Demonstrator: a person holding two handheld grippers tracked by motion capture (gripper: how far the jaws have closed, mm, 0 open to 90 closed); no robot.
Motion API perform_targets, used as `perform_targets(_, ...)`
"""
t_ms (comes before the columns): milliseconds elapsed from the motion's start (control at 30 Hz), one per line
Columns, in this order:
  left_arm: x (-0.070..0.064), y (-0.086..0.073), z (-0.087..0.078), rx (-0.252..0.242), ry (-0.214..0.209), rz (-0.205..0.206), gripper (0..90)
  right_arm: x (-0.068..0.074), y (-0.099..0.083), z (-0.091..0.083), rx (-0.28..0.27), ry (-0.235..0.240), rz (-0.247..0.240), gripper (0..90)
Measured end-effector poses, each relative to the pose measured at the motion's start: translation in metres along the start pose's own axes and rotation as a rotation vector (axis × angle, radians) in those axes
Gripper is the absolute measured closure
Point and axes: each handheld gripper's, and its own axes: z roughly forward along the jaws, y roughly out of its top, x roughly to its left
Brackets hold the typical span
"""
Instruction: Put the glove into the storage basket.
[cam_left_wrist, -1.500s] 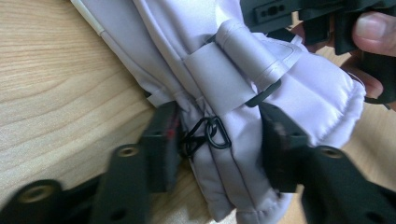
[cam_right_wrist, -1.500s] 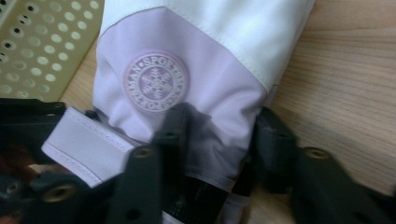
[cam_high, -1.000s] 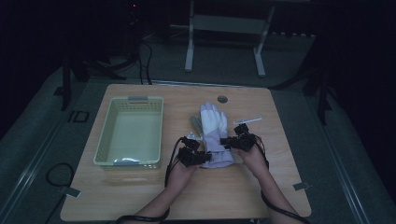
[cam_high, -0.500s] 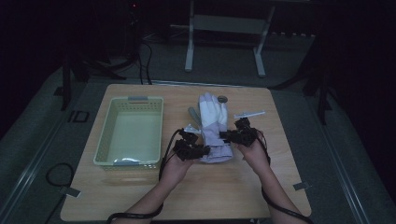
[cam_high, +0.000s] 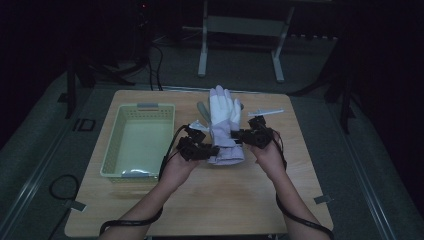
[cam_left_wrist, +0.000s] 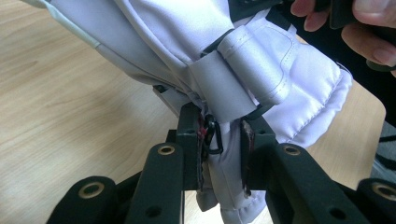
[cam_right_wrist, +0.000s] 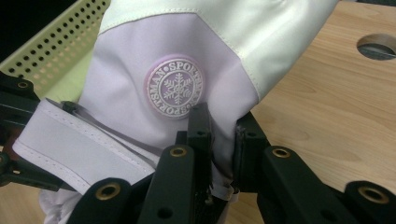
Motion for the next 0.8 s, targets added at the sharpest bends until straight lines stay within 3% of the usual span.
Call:
perform_targets(400, 0.012, 0.011, -0.036, 0.019, 0.032, 0.038, 74.0, 0.025, 0.025, 0.004, -0.025, 0.009, -0.015, 79.9)
perform_targets(800, 0.032, 0.001, -0.075, 0.012, 0.057, 0.048, 73.9, 0.059, 0.048, 0.022, -0.032, 0.039, -0.056, 79.9)
